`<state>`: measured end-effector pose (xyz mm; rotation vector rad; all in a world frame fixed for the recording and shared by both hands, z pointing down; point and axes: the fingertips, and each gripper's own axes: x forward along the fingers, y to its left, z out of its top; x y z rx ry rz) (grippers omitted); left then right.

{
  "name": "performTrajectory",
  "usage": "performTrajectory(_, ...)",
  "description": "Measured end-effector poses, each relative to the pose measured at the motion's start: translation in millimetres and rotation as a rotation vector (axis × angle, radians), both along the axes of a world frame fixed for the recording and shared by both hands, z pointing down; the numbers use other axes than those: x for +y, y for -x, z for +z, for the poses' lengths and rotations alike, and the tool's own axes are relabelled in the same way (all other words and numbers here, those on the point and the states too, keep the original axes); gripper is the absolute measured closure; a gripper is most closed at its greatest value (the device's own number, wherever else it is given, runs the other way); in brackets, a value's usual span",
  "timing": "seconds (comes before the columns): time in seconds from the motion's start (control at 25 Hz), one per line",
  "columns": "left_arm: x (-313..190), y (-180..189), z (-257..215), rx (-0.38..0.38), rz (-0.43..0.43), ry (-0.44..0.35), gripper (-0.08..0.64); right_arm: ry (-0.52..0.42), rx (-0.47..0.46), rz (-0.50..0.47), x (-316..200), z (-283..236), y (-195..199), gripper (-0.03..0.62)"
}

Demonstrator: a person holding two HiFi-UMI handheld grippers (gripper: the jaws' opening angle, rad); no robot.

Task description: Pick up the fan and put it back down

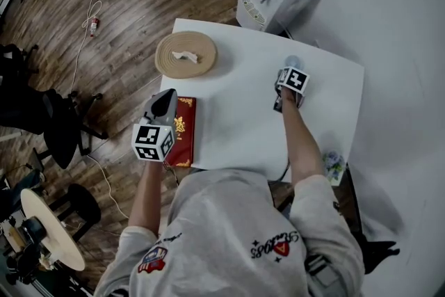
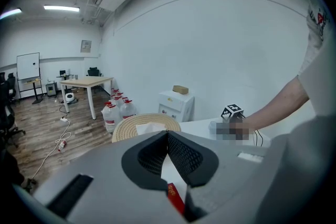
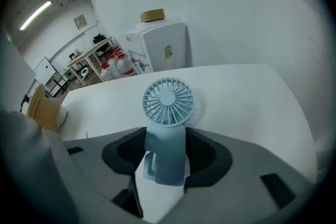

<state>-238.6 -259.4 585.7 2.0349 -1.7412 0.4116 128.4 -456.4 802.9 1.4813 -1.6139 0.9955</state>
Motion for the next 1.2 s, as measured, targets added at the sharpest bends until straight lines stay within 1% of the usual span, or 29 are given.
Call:
performTrajectory(0.08,-1,-4,-3,-0.001,0.008,-0.005,0.555,0.014,-0.028,-0.028,4,2,3,0.37)
performTrajectory(0.2,-3,-10,-10,-0.004,0.022,-0.018,0.555,0.031,-0.066,-0.037,13,-1,4,0.371)
performTrajectory(0.36,-2,-20,-14,0.0,0.043,-0.031,0.555,-0.012,-0.09,-0.063,20,-13,2,0.371)
performTrajectory(0.6,0,-36,-24,0.005,0.08,-0.054,0.555,-0.114,-0.11,-0.126,26,-47,1,0.371)
performTrajectory(0.8,-1,-47,-38,0.013,0.109,-0.094,0.555,-0.214,-0.133,-0.16,34,-91,2,0.371)
performTrajectory(0.96,-6,-54,-53,0.012,0.13,-0.13,0.555,-0.308,-0.185,-0.176,39,-139,5,0.371)
performTrajectory(1.2,-19,-70,-81,0.005,0.171,-0.188,0.555,-0.467,-0.233,-0.236,47,-218,10,0.371)
